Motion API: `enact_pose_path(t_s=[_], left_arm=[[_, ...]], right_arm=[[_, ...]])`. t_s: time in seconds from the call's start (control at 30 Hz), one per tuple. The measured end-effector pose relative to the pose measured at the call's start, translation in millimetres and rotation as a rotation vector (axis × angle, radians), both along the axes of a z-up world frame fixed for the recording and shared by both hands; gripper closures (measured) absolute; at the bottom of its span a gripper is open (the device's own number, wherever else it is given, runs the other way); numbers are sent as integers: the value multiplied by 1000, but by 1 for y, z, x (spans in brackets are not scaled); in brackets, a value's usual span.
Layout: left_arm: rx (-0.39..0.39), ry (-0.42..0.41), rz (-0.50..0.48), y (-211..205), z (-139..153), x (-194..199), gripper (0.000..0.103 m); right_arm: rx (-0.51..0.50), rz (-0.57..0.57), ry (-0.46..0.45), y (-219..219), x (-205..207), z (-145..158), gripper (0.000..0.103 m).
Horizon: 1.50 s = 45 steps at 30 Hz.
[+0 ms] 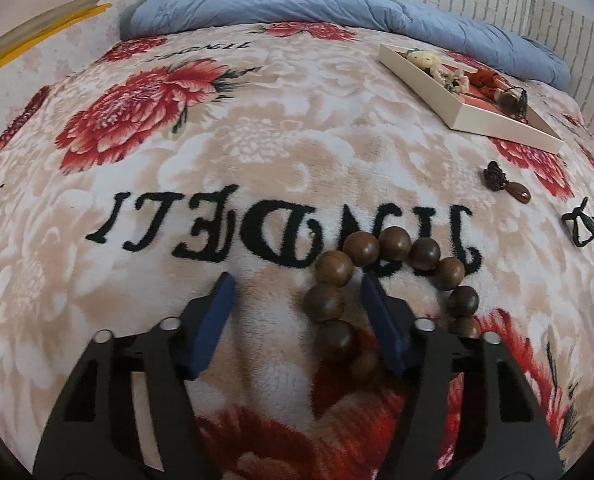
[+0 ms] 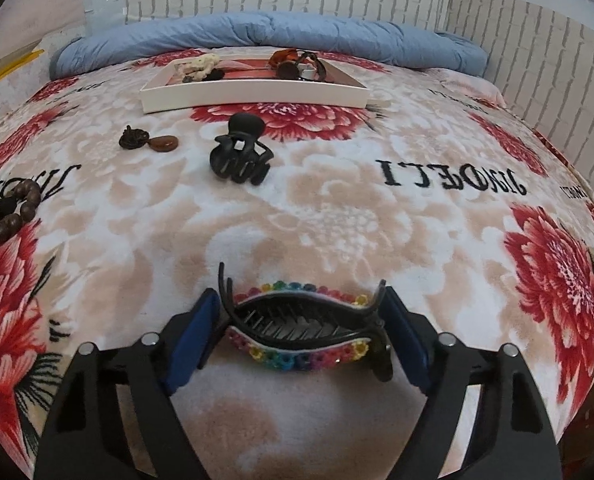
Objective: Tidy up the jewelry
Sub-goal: 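Grasp the rainbow-beaded hair claw with the right tool while the left tool grasps the wooden bead bracelet, then carry both items into the white tray and open both tools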
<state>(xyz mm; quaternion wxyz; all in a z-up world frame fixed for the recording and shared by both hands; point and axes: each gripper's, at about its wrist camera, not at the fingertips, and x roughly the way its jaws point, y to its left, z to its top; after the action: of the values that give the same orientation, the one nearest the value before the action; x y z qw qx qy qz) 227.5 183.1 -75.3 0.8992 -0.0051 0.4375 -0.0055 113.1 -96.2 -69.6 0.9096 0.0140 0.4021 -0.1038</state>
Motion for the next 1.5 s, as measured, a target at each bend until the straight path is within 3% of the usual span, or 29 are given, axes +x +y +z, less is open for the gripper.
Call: enact_pose_path(t_s=[0.63, 0.73, 0.93, 1.27, 1.3, 1.33, 1.5], left_arm=[[41, -29, 13, -1, 7, -4, 75], [17, -47, 18, 1, 12, -7, 86], [29, -91, 21, -5, 23, -12, 87], [19, -217, -23, -32, 67, -20, 87], [17, -229, -33, -37, 74, -18, 90], [16, -243, -44, -43, 81, -16, 103], [-2, -307, -88, -70, 115, 2, 103]], right_arm=[[78, 120, -28, -16, 9, 14, 27], [91, 136, -44, -24, 13, 20, 27], [122, 153, -63, -44, 27, 28, 27], [134, 181, -131, -72, 54, 57, 27], [133, 185, -140, -73, 57, 61, 27], [130, 188, -148, -74, 60, 66, 27], [109, 203, -190, -82, 89, 87, 27]])
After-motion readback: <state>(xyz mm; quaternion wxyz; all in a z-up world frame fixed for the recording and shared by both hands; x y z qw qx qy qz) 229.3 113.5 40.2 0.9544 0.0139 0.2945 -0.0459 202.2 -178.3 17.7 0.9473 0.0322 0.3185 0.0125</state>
